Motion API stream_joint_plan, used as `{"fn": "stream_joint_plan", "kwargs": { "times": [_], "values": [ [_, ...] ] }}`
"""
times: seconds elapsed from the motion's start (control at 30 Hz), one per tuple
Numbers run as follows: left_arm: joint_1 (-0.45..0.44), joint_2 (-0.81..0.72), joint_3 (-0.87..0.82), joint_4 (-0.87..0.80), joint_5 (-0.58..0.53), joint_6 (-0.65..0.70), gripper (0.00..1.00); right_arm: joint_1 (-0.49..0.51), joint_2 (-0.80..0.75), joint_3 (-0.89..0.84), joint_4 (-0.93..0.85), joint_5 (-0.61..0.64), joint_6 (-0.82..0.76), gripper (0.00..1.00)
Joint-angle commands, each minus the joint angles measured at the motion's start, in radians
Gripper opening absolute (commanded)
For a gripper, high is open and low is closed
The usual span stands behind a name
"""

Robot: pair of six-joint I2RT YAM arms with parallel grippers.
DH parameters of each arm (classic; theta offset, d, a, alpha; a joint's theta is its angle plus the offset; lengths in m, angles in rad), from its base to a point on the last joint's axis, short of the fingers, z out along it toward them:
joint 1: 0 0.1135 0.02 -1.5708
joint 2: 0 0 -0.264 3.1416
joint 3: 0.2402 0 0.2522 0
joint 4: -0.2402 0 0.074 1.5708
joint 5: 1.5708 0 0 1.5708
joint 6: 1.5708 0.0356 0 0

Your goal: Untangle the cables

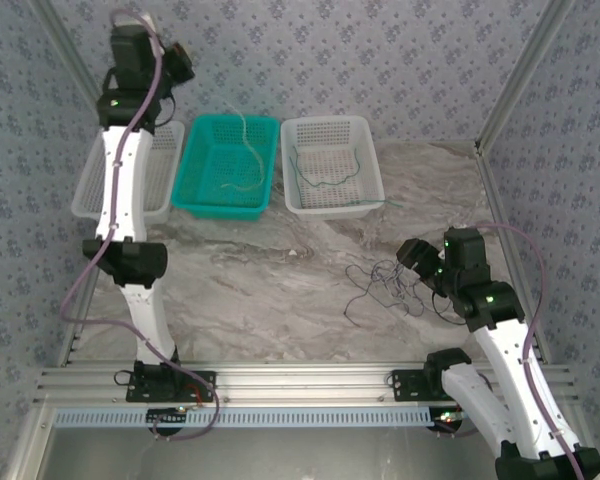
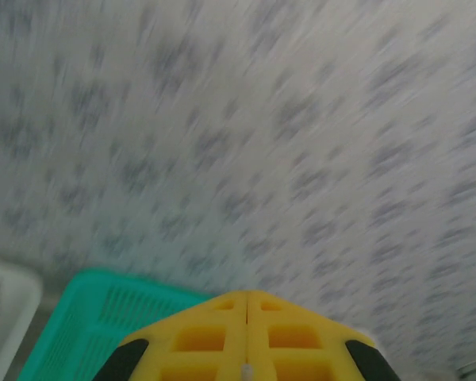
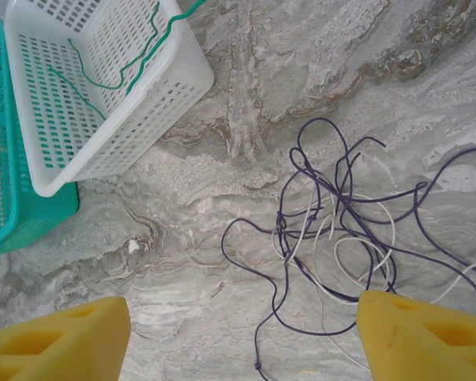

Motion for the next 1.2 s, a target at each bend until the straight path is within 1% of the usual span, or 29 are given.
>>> {"fn": "stream_joint_plan", "kwargs": {
  "times": [0.0, 0.1, 0.17, 0.2, 0.23, 0.33, 0.37, 0.4, 0.43, 0.5, 0.6, 0.7, 0.77, 0.87, 0.93, 1.07, 1.17],
  "values": [
    [-0.001, 0.026, -0.126, -0.071, -0.069, 0.017, 0.00, 0.007, -0.007, 0.028, -0.018, 0.004, 0.014, 0.77],
    [-0.002, 0.014, -0.296, 0.012, -0.035, 0.011, 0.00, 0.008, -0.007, 0.023, -0.020, 0.006, 0.019, 0.77],
    [-0.007, 0.013, -0.374, 0.048, -0.011, 0.005, 0.01, 0.007, -0.007, 0.019, -0.016, 0.004, 0.022, 0.77],
    [-0.010, 0.013, -0.402, 0.060, -0.007, 0.004, 0.08, 0.008, -0.007, 0.018, -0.015, 0.002, 0.024, 0.77],
    [-0.015, 0.011, -0.427, 0.066, -0.006, 0.003, 0.21, 0.008, -0.006, 0.017, -0.012, 0.001, 0.024, 0.77],
    [-0.022, -0.027, -0.492, 0.108, -0.005, 0.002, 0.64, 0.010, -0.003, 0.020, -0.009, 0.001, 0.022, 0.77],
    [-0.023, -0.053, -0.512, 0.125, -0.003, -0.003, 0.73, 0.010, -0.003, 0.020, -0.010, 0.001, 0.017, 0.77],
    [-0.027, -0.079, -0.526, 0.134, -0.004, -0.008, 0.79, 0.010, -0.002, 0.020, -0.010, 0.002, 0.015, 0.77],
    [-0.030, -0.113, -0.538, 0.135, -0.007, -0.014, 0.83, 0.010, -0.002, 0.018, -0.013, 0.004, 0.012, 0.77],
    [-0.041, -0.195, -0.573, 0.147, -0.012, -0.031, 0.85, 0.010, -0.001, 0.013, -0.019, 0.014, 0.006, 0.77],
    [-0.074, -0.363, -0.699, 0.230, 0.007, -0.053, 0.85, 0.010, 0.000, -0.009, -0.015, 0.033, 0.000, 0.77],
    [-0.151, -0.551, -0.869, 0.338, 0.058, -0.050, 0.85, 0.011, 0.014, -0.043, 0.008, 0.033, -0.004, 0.76],
    [-0.228, -0.676, -1.008, 0.418, 0.103, -0.029, 0.85, 0.013, 0.037, -0.069, 0.037, 0.028, -0.017, 0.76],
    [-0.367, -0.834, -1.209, 0.504, 0.106, 0.012, 0.87, 0.013, 0.089, -0.100, 0.062, 0.044, -0.036, 0.76],
    [-0.455, -0.909, -1.311, 0.520, 0.101, 0.013, 0.87, 0.014, 0.132, -0.117, 0.076, 0.039, -0.034, 0.77],
    [-0.641, -1.021, -1.496, 0.552, 0.067, 0.011, 0.87, 0.018, 0.207, -0.168, 0.161, -0.011, -0.001, 0.77],
    [-0.749, -1.060, -1.590, 0.538, 0.034, 0.013, 0.87, 0.020, 0.255, -0.198, 0.230, -0.009, 0.009, 0.76]
  ]
}}
